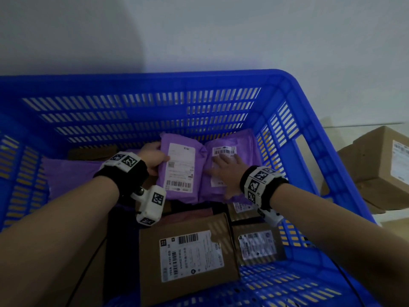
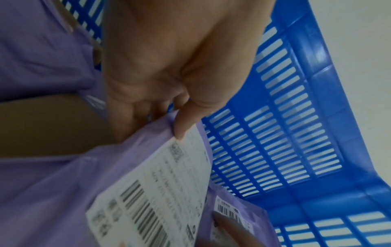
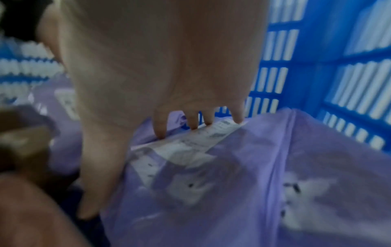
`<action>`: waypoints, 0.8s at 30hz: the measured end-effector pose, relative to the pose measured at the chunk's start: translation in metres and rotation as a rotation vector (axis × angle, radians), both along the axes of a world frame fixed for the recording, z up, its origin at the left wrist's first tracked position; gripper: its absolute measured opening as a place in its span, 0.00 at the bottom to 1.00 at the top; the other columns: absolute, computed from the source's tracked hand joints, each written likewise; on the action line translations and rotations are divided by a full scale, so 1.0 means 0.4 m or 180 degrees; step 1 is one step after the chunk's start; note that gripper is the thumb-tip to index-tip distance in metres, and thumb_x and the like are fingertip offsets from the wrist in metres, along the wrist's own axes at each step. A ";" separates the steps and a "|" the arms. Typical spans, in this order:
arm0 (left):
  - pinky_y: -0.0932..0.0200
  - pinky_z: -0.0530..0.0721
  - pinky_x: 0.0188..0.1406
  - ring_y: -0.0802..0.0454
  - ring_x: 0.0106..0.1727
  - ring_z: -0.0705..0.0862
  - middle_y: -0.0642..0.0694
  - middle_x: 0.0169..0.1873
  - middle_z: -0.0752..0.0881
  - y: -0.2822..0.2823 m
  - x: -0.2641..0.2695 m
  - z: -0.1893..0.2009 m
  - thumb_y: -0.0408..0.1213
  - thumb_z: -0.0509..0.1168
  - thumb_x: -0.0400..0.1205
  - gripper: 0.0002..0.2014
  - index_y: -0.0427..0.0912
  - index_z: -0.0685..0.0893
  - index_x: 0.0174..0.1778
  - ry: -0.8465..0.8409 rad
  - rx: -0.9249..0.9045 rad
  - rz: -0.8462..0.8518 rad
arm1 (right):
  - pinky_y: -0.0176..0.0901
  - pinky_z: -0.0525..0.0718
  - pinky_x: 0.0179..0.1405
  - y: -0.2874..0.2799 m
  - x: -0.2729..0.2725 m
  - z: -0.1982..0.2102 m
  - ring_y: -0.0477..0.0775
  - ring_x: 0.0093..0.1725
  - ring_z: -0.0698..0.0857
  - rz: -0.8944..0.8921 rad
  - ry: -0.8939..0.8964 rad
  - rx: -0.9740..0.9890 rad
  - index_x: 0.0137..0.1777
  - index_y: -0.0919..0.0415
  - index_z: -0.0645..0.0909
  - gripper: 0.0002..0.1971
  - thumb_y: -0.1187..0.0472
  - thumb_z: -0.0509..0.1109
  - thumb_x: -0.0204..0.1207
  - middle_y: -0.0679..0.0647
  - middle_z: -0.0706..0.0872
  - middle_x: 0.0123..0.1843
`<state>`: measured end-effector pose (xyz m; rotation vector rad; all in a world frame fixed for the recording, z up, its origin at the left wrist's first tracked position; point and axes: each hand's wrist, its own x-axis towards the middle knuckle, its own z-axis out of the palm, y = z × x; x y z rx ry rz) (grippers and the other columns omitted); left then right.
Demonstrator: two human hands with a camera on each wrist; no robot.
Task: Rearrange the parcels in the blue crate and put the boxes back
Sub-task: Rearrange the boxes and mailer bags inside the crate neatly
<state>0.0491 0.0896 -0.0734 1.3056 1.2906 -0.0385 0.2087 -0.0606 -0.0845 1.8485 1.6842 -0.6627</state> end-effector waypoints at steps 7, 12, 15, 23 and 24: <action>0.37 0.80 0.63 0.35 0.67 0.79 0.37 0.69 0.79 0.000 0.002 -0.008 0.26 0.62 0.83 0.22 0.39 0.72 0.74 0.0213 0.0053 -0.0127 | 0.65 0.59 0.79 -0.015 0.065 0.032 0.62 0.84 0.53 -0.0227 -0.0046 -0.0005 0.81 0.42 0.56 0.38 0.54 0.71 0.74 0.49 0.46 0.86; 0.34 0.79 0.62 0.34 0.69 0.78 0.35 0.70 0.78 -0.025 0.037 -0.031 0.24 0.61 0.83 0.23 0.39 0.69 0.75 -0.0021 -0.0270 0.0129 | 0.59 0.73 0.72 -0.023 0.077 0.051 0.60 0.78 0.69 -0.0394 -0.0039 0.0070 0.77 0.52 0.61 0.34 0.54 0.70 0.73 0.52 0.53 0.85; 0.35 0.79 0.63 0.33 0.69 0.77 0.35 0.70 0.77 -0.041 0.062 -0.047 0.25 0.61 0.83 0.23 0.39 0.69 0.75 -0.0014 -0.0328 0.0070 | 0.56 0.76 0.69 -0.031 0.078 0.055 0.60 0.76 0.71 -0.0522 0.0092 0.0220 0.76 0.54 0.63 0.32 0.55 0.70 0.73 0.53 0.55 0.84; 0.37 0.86 0.54 0.35 0.55 0.87 0.31 0.58 0.86 -0.022 0.074 -0.094 0.30 0.74 0.75 0.20 0.27 0.80 0.62 0.0421 0.0125 -0.0074 | 0.56 0.62 0.79 -0.022 0.056 0.061 0.57 0.83 0.56 -0.0692 0.0403 0.0516 0.82 0.52 0.56 0.40 0.45 0.70 0.74 0.57 0.52 0.85; 0.40 0.87 0.53 0.36 0.54 0.87 0.32 0.57 0.86 -0.020 0.068 -0.086 0.30 0.74 0.74 0.20 0.26 0.81 0.60 0.0426 0.0116 -0.0067 | 0.55 0.63 0.78 -0.013 0.051 0.063 0.57 0.83 0.56 -0.0694 0.0460 0.0498 0.82 0.52 0.56 0.40 0.45 0.70 0.74 0.58 0.52 0.85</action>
